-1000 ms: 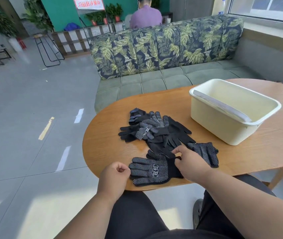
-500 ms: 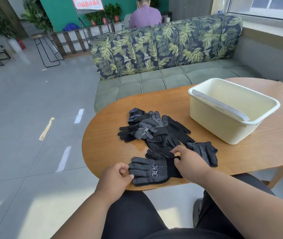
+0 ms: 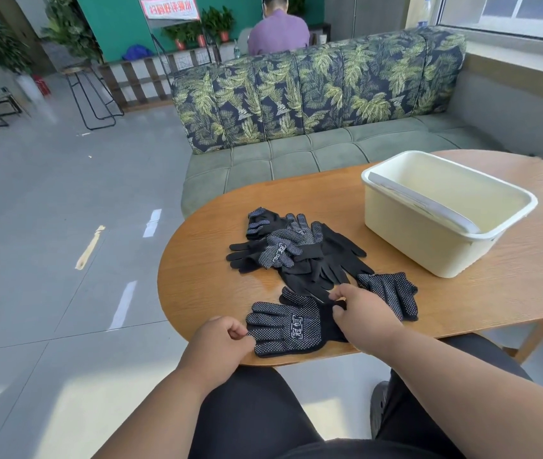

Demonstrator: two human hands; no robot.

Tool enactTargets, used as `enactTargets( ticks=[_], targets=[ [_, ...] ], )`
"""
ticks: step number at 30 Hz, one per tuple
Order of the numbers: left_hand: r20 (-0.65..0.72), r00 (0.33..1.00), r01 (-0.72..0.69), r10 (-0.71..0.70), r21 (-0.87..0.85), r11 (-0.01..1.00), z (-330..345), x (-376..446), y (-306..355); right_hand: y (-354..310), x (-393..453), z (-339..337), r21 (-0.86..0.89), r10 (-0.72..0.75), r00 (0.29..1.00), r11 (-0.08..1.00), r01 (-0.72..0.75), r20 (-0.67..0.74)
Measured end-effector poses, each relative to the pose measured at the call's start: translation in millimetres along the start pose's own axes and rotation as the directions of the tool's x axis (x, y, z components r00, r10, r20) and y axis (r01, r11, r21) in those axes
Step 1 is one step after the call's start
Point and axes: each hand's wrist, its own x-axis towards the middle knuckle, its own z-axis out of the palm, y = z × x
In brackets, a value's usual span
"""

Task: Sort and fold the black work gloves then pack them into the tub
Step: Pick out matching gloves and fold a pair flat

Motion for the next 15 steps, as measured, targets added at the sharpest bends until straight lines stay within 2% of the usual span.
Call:
enactTargets(
  ticks=[6, 15],
  targets=[
    [-0.107, 0.994, 0.001, 0.013, 0.132, 0.991, 7, 1, 1, -8, -2, 2, -0.024, -0.013, 0.998, 1.000, 0.012, -0.054],
    [-0.045, 0.994, -0.092, 0.102, 0.190, 0.978, 10, 0, 5, -6, 1, 6, -0.142, -0.022, 0.998, 0.990, 0.012, -0.066]
  ],
)
